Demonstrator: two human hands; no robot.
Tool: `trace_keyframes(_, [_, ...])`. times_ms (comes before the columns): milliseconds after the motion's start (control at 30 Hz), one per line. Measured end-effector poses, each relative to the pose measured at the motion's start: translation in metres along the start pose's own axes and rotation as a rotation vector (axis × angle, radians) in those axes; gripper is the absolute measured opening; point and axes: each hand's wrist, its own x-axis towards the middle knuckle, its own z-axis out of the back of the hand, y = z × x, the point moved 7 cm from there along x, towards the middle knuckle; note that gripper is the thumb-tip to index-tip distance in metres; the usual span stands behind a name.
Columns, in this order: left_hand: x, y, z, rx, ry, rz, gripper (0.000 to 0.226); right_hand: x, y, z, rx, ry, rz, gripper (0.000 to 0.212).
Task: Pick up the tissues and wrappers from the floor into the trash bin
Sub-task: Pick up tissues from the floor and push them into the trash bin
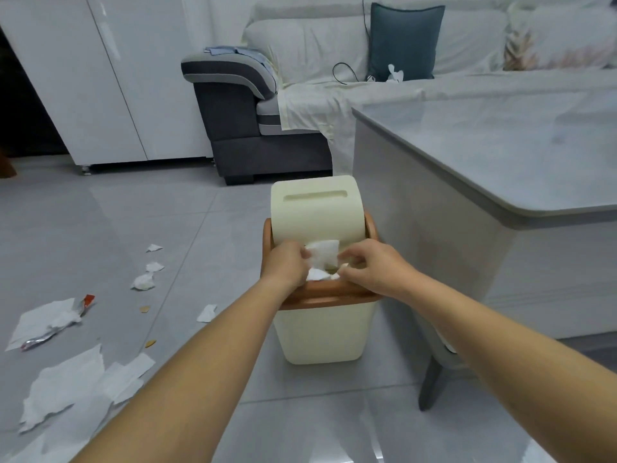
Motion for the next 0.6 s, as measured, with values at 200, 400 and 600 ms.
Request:
trace_keyframes(200, [-0.003, -0.012, 0.004, 0.044, 0.094, -0.091, 0.021, -0.005, 0.001, -0.023, -0.102, 0.232, 0.029, 0.031])
trace_keyframes(400, [-0.027, -0.018, 0.014, -0.142, 0.012, -0.179, 0.018, -0.029, 0.009, 0.004, 0.037, 0.015, 0.029, 0.034])
trace_keyframes(600, [-0.085, -0.057, -0.024, -0.29, 0.106, -0.243, 0.027, -0.121, -0.034, 0.047, -0.032, 0.095, -0.038, 0.042])
